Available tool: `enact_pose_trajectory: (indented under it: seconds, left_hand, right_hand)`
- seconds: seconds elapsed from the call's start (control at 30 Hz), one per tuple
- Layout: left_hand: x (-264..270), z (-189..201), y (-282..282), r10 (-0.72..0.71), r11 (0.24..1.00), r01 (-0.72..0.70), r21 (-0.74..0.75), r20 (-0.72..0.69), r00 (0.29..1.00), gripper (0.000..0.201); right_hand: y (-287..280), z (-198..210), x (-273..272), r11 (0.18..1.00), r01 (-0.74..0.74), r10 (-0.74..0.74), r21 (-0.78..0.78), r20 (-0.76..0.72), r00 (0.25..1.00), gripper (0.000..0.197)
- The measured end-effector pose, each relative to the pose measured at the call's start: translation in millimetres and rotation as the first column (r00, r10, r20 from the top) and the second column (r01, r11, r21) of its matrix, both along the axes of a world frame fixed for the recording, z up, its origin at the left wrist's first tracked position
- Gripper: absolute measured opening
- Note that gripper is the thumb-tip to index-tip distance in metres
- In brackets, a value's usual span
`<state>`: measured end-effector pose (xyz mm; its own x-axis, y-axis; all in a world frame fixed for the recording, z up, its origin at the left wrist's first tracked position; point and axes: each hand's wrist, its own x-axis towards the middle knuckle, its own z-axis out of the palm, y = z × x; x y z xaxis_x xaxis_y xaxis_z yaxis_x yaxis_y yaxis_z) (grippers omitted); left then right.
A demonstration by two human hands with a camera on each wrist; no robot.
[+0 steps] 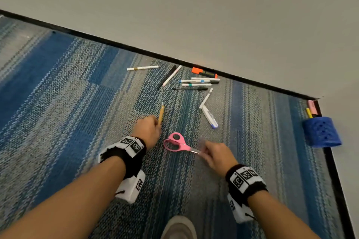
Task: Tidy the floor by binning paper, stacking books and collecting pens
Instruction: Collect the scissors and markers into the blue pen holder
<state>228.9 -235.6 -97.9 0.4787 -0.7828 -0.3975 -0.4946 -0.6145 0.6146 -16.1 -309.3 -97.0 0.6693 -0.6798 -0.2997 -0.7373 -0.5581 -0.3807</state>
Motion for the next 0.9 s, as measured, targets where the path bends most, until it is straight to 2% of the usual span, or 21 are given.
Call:
enact_pose_trajectory:
  seconds: [0.07, 0.1, 0.13, 0.17, 0.2, 0.27, 0.3, 0.33, 0.37, 0.4, 0.43, 0.5, 0.57, 0.6, 0.63, 0.67, 0.7, 0.73, 0.8, 0.83, 0.9]
  left_hand:
    - [-14.9, -6.5, -4.3, 0.095, 0.995, -0.099, -0.012, -0.192, 0.977, 0.004]
    - [-22.9, -8.4, -6.8, 0.123, 0.991, -0.131, -0.012, -0.279, 0.952, 0.006]
    - [-30.6, -7.4, -9.6, 0.143, 0.987, -0.16, -0.02, -0.355, 0.924, 0.007]
    - [-38.1, -3.3, -13.0, 0.162, 0.982, -0.186, -0.017, -0.414, 0.895, 0.005]
    - [-44.5, -0.6, -17.0, 0.164, 0.98, -0.197, -0.023, -0.461, 0.872, 0.006]
    - [-55.6, 6.2, -24.5, 0.141, 0.982, -0.187, -0.036, -0.521, 0.842, 0.03]
    - [-60.6, 10.5, -28.5, 0.132, 0.982, -0.185, -0.044, -0.54, 0.831, 0.044]
    - [-64.1, 11.6, -33.4, 0.131, 0.98, -0.193, -0.055, -0.555, 0.822, 0.055]
    - [-67.3, 16.2, -37.6, 0.137, 0.976, -0.208, -0.059, -0.575, 0.807, 0.061]
    - [-71.4, 20.7, -41.7, 0.141, 0.97, -0.231, -0.072, -0.608, 0.781, 0.06]
    - [-74.8, 24.2, -46.3, 0.147, 0.96, -0.266, -0.09, -0.645, 0.75, 0.05]
    - [-80.2, 30.3, -56.7, 0.204, 0.928, -0.361, -0.088, -0.691, 0.693, 0.03]
    - [-78.1, 27.7, -62.1, 0.279, 0.892, -0.445, -0.08, -0.675, 0.683, 0.028]
    - [-74.5, 27.1, -63.7, 0.287, 0.881, -0.461, -0.106, -0.655, 0.699, 0.021]
    - [-70.6, 26.4, -64.3, 0.278, 0.88, -0.454, -0.139, -0.623, 0.731, 0.018]
    - [-65.9, 25.0, -62.4, 0.281, 0.889, -0.436, -0.143, -0.58, 0.765, 0.023]
    - [-60.5, 25.1, -58.6, 0.288, 0.897, -0.42, -0.138, -0.537, 0.793, 0.027]
    - [-54.0, 24.0, -55.3, 0.286, 0.908, -0.398, -0.134, -0.497, 0.819, 0.025]
    - [-42.2, 21.1, -47.0, 0.255, 0.938, -0.327, -0.115, -0.411, 0.875, 0.021]
    - [-36.9, 22.3, -44.8, 0.228, 0.955, -0.28, -0.101, -0.356, 0.906, 0.021]
    - [-28.4, 24.0, -43.2, 0.175, 0.981, -0.188, -0.036, -0.237, 0.956, 0.025]
  right_hand:
    - [0.1, 1.0, -10.1, 0.977, 0.21, -0.214, 0.044, 0.119, 0.97, 0.011]
    - [0.6, 1.6, -11.6, 0.941, 0.326, -0.338, 0.09, 0.174, 0.925, 0.017]
    - [0.2, 3.6, -11.0, 0.879, 0.437, -0.473, 0.192, 0.238, 0.848, 0.022]
    - [-0.8, 6.5, -9.0, 0.783, 0.523, -0.615, 0.336, 0.3, 0.729, 0.023]
    - [-2.3, 7.4, -7.6, 0.665, 0.555, -0.741, 0.5, 0.346, 0.575, 0.022]
    - [-0.2, 18.7, 0.8, 0.407, 0.434, -0.906, 0.804, 0.295, 0.304, 0.014]
    - [2.8, 25.1, 5.4, 0.301, 0.331, -0.945, 0.894, 0.231, 0.233, 0.011]
    - [6.4, 31.4, 10.8, 0.227, 0.239, -0.961, 0.944, 0.178, 0.213, 0.009]
    - [10.1, 36.8, 16.8, 0.207, 0.181, -0.956, 0.962, 0.159, 0.247, 0.008]
    - [14.1, 40.6, 23.4, 0.223, 0.157, -0.938, 0.962, 0.168, 0.304, 0.009]
    - [18.1, 43.4, 30.2, 0.268, 0.149, -0.903, 0.952, 0.194, 0.384, 0.01]
    - [19.0, 43.7, 40.9, 0.406, 0.137, -0.772, 0.904, 0.259, 0.58, 0.013]
    - [8.4, 41.3, 43.8, 0.561, 0.104, -0.599, 0.822, 0.315, 0.736, 0.013]
    - [-3.1, 38.6, 43.9, 0.652, 0.14, -0.549, 0.745, 0.336, 0.765, 0.013]
    - [-17.3, 35.4, 42.8, 0.749, 0.244, -0.53, 0.616, 0.337, 0.778, 0.015]
    - [-32.3, 31.8, 40.6, 0.824, 0.39, -0.526, 0.41, 0.3, 0.796, 0.02]
    - [-46.9, 27.5, 38.6, 0.858, 0.487, -0.513, 0.164, 0.219, 0.83, 0.029]
    - [-59.5, 23.3, 37.5, 0.86, 0.51, -0.506, -0.015, 0.097, 0.857, 0.041]
    - [-77.9, 12.5, 38.1, 0.874, 0.478, -0.486, -0.09, -0.12, 0.866, 0.06]
    - [-83.9, 7.7, 40.0, 0.889, 0.451, -0.458, -0.079, -0.189, 0.869, 0.061]
    - [-89.3, 2.7, 42.4, 0.921, 0.38, -0.389, -0.086, -0.235, 0.891, 0.05]
